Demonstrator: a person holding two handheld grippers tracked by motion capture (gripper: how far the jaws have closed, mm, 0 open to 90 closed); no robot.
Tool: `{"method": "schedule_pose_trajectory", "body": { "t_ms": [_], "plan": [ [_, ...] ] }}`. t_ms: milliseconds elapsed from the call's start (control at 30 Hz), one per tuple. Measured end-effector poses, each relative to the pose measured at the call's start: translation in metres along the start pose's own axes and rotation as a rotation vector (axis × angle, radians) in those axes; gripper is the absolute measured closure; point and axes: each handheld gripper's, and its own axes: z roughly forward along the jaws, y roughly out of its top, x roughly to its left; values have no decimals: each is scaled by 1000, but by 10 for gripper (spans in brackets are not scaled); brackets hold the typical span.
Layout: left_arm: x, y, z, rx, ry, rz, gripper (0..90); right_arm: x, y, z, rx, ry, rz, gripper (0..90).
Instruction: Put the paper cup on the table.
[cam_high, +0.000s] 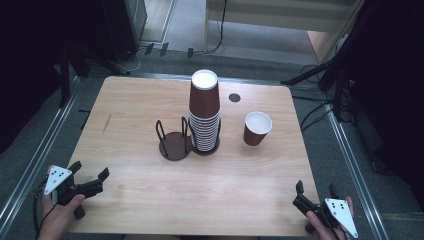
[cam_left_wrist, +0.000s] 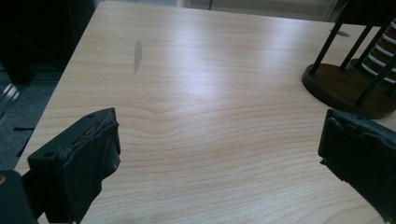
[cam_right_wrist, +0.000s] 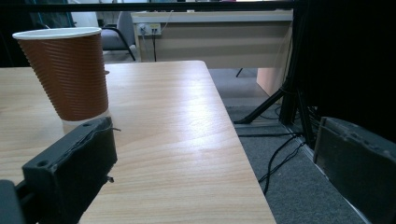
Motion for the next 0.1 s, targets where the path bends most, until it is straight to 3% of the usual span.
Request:
{"method": "schedule_pose_trajectory", "body": {
  "t_ms": [100],
  "plan": [
    [0,0,1,-2,-1,1,0,0,0,1,3,-1,0,0]
  ]
}}
